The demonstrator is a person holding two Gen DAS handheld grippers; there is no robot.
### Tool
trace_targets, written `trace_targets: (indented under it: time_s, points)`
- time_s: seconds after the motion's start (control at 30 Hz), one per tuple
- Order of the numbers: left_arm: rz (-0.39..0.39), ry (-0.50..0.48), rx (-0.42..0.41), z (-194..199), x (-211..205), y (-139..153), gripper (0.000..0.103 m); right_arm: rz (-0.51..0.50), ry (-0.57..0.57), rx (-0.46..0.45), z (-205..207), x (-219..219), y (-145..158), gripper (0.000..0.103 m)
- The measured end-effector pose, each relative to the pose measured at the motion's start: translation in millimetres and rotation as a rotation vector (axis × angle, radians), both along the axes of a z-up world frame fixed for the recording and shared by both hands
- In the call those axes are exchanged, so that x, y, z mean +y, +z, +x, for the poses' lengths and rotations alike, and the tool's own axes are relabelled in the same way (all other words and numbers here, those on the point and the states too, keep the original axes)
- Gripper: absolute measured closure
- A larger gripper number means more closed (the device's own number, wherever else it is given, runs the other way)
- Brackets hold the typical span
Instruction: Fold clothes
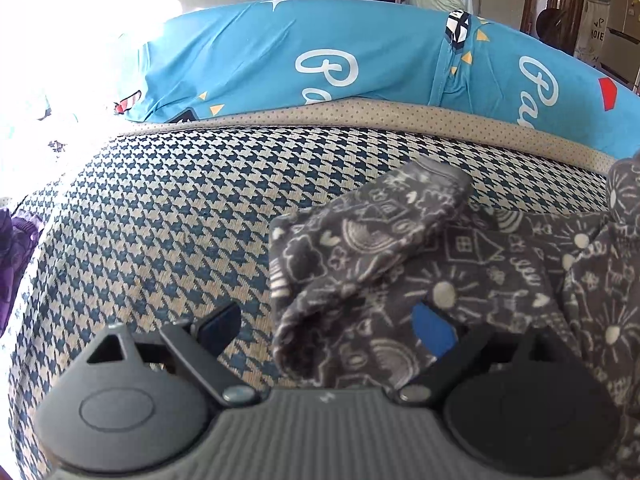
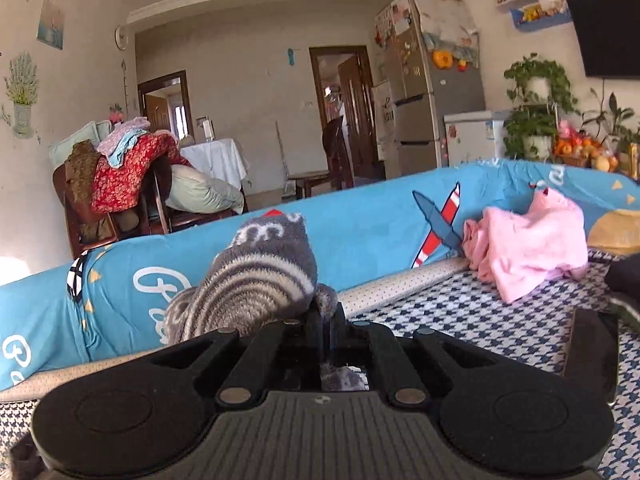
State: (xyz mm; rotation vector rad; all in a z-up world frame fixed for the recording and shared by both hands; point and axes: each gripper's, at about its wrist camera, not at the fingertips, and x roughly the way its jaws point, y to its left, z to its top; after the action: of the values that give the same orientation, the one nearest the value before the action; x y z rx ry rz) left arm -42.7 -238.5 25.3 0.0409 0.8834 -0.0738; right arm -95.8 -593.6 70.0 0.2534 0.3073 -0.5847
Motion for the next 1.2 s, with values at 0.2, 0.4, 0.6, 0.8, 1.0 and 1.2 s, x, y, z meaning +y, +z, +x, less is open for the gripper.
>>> trace_targets:
  time_s: [0.2, 0.4, 0.6, 0.8, 1.0, 1.2]
  points:
    - [0.006, -0.006, -0.002, -1.2, -1.3, -0.5, 0.01, 0.133, -0.159, 0.037, -16.3, -34.1, -11.5, 0.092]
    - [0.005, -0.008, 0.014, 0.9, -4.7, -4.8, 0.01, 0.138, -0.038, 0.041, -22.5, -32.3, -13.2, 0.087]
    - [0.019, -0.014, 0.011, 1.8, -9.0, -6.6, 0.01, 0.122, 0.145, 0.086, -0.1, -1.8, -20.7, 0.086]
    - [0.023, 0.002, 0.006, 10.9, -7.3, -8.1, 0.01, 0.124, 0.326, 0.132, 18.1, 35.7, -30.1, 0.081]
    - [0.015, 0.03, -0.011, 23.0, -1.0, -11.8, 0.007, 0.117, 0.534, 0.199, 42.2, 83.3, -47.4, 0.067]
    - [-0.021, -0.003, 0.011, 33.1, -0.5, -20.1, 0.006, 0.093, 0.664, 0.32, 70.1, 126.6, -76.7, 0.05]
